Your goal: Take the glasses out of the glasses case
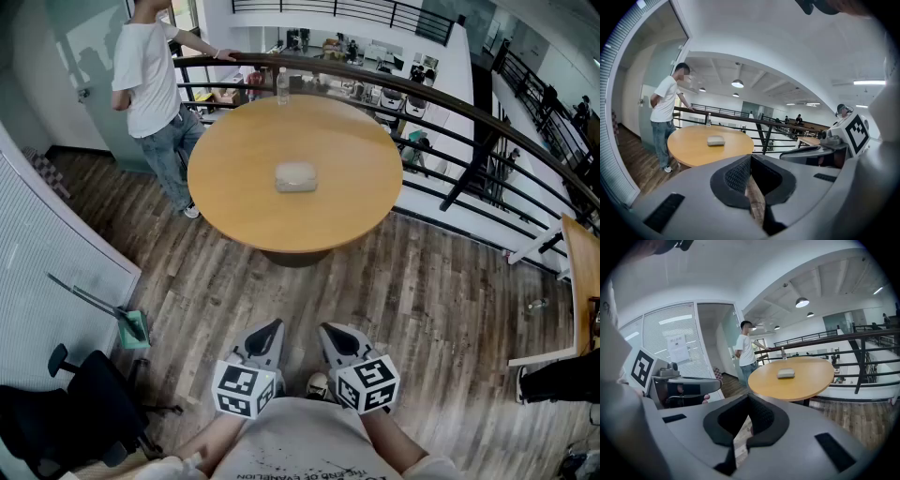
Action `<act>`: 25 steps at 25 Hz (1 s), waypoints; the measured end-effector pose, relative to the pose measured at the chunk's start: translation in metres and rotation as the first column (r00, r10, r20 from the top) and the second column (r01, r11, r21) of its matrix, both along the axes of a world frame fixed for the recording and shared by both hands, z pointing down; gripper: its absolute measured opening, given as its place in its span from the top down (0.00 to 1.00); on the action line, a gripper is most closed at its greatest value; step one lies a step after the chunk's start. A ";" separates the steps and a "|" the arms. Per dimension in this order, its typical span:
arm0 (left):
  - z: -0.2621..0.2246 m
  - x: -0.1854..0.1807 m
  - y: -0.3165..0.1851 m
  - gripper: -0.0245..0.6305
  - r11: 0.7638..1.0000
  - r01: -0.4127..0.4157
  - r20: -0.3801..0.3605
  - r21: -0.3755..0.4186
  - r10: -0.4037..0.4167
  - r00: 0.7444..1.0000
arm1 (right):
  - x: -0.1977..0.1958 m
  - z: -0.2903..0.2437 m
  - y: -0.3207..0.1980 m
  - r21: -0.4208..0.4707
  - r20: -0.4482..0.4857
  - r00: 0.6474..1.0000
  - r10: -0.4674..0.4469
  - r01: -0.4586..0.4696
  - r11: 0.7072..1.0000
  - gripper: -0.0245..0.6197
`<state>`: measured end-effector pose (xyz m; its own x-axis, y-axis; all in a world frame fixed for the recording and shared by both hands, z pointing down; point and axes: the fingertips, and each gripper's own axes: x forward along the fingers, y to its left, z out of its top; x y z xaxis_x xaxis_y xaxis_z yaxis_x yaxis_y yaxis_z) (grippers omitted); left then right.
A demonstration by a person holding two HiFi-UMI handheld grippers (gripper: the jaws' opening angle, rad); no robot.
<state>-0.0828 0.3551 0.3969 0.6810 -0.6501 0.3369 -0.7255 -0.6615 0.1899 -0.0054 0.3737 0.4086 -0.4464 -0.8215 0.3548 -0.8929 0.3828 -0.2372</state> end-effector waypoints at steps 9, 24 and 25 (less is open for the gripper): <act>0.000 0.001 -0.001 0.93 1.000 -0.004 -0.002 -0.006 0.004 1.000 | 0.001 -0.001 0.000 -0.001 -0.004 1.000 -0.006 0.006 1.000 0.92; -0.005 -0.031 -0.015 0.93 0.999 -0.031 -0.034 0.019 0.031 0.999 | -0.022 -0.005 -0.010 0.027 0.048 0.998 0.034 -0.035 0.999 0.92; -0.005 -0.035 -0.016 0.93 0.999 -0.037 -0.036 0.023 0.038 0.999 | -0.026 -0.005 -0.012 0.029 0.048 0.998 0.039 -0.040 0.999 0.92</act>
<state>-0.1179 0.3393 0.3917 0.7168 -0.6306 0.2975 -0.6928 -0.6926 0.2009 -0.0311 0.3618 0.4032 -0.4289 -0.8488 0.3092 -0.8955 0.3546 -0.2688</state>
